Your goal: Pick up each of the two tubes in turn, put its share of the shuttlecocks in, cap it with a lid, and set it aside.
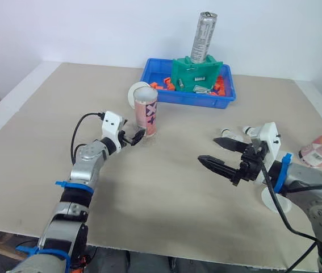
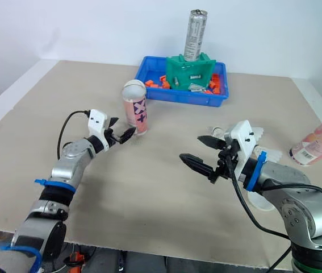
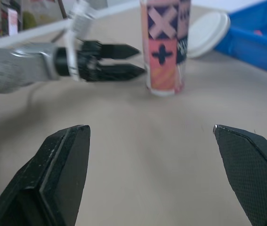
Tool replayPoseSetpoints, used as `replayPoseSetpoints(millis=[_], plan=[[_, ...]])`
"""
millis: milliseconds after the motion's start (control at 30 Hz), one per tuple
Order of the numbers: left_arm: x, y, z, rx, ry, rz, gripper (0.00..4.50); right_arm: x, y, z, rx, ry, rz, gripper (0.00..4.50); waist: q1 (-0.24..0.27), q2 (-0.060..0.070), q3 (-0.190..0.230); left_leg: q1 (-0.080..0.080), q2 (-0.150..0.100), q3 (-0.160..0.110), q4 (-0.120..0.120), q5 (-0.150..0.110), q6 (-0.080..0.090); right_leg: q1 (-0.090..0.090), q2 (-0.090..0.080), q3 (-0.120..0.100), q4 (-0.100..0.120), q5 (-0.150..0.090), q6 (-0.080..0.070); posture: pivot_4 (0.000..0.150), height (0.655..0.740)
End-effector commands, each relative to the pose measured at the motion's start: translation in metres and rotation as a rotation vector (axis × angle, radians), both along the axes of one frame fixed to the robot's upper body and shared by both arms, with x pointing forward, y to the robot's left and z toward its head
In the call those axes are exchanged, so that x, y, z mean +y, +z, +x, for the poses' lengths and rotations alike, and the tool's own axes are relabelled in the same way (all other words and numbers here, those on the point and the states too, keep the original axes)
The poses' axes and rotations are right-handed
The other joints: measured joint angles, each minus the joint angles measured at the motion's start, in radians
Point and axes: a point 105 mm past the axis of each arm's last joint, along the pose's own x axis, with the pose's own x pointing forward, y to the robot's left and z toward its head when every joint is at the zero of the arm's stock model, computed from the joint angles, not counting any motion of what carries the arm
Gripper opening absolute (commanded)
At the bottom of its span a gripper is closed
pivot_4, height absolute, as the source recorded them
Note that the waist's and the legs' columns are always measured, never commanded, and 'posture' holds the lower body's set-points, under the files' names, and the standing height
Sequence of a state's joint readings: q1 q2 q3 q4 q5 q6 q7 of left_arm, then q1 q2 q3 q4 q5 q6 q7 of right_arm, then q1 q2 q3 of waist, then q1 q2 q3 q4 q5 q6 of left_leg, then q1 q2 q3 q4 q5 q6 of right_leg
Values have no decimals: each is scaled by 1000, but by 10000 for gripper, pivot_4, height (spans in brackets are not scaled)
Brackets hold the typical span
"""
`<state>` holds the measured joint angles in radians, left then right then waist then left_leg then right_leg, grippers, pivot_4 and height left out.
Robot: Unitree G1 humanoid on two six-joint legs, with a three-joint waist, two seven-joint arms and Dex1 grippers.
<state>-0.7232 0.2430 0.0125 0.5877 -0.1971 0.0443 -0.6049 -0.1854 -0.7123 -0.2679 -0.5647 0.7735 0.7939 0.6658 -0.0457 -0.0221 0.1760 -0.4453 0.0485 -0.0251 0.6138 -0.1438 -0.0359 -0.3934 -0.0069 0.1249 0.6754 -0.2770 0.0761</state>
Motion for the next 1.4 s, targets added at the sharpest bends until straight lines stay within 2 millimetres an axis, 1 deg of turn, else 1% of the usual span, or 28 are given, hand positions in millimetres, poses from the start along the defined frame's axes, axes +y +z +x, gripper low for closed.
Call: replayPoseSetpoints(millis=[33,100,233,333,400,500,633,900,967,1000,1033,1167,1300,1367,1400], plan=[[-3,8,6,-36,-55,21,45000,10,11,-4,-50,24,5,44641,-1,0,0,0,0,0,0,0,0,0,0,0,0,0,0,1500,7400],[-6,6,7,-30,-90,30,45000,10,10,-4,-47,22,0,44641,-1,0,0,0,0,0,-1,0,0,0,0,0,0,0,0,1500,7400],[-10,5,16,-20,-95,56,45000,11,12,-4,-53,18,0,44641,0,0,0,-1,0,0,-2,0,0,-2,0,-1,0,-1,0,1500,7400],[-14,8,22,-15,-88,49,45000,12,13,-4,-60,16,-7,44641,0,-1,0,-5,0,-2,-2,0,0,-4,0,-2,0,0,0,1500,7400],[-19,14,25,-12,-93,3,45000,11,12,-3,-61,11,-13,44641,1,-1,0,-7,-1,-3,-2,0,0,-6,0,-2,0,0,0,1500,7400],[-29,22,27,-7,-108,-85,45000,11,13,-3,-63,8,-16,44641,1,-1,0,-9,-1,-3,-2,0,0,-7,0,-3,0,0,0,1500,7400],[-38,21,28,-16,-102,-78,45000,11,13,-3,-65,7,-19,44641,0,-1,0,-10,-1,-4,-2,0,0,-8,0,-4,0,0,0,1500,7400],[-41,17,29,-15,-75,-57,45000,9,13,-1,-70,-5,-31,44641,1,-1,0,-10,-1,-5,-2,1,1,-8,0,-4,0,0,0,1500,7400],[-40,17,30,-16,-73,-56,39906,9,14,-1,-71,-6,-32,45000,1,-1,0,-10,-1,-5,-2,1,1,-8,0,-4,0,0,0,1500,7400],[-40,16,30,-16,-72,-57,38715,9,14,-1,-71,-6,-32,45000,1,-1,0,-10,-1,-5,-2,1,1,-8,0,-4,0,0,0,1500,7400],[-39,16,30,-16,-72,-56,35177,9,14,-1,-72,-6,-33,45000,1,-1,0,-10,-1,-5,-2,1,1,-8,0,-4,0,0,0,1500,7400],[-38,17,28,-34,-80,-43,35177,10,14,-2,-73,-1,-30,45000,1,-1,0,-10,-1,-5,-2,1,1,-8,0,-4,0,0,0,1500,7400],[-33,19,28,-55,-79,-35,35177,8,10,0,-63,-14,-33,45000,1,-1,0,-10,-1,-5,-2,1,0,-8,0,-5,1,0,0,1500,7400],[-28,23,27,-73,-90,-17,35177,4,6,2,-53,-47,-48,45000,1,-1,0,-10,-1,-5,-2,1,0,-8,0,-5,1,0,0,1500,7400],[-24,26,26,-90,-108,11,35177,-3,1,6,-33,-98,-62,45000,0,-1,0,-10,-1,-5,-2,1,0,-8,0,-5,1,0,0,1500,7400]])
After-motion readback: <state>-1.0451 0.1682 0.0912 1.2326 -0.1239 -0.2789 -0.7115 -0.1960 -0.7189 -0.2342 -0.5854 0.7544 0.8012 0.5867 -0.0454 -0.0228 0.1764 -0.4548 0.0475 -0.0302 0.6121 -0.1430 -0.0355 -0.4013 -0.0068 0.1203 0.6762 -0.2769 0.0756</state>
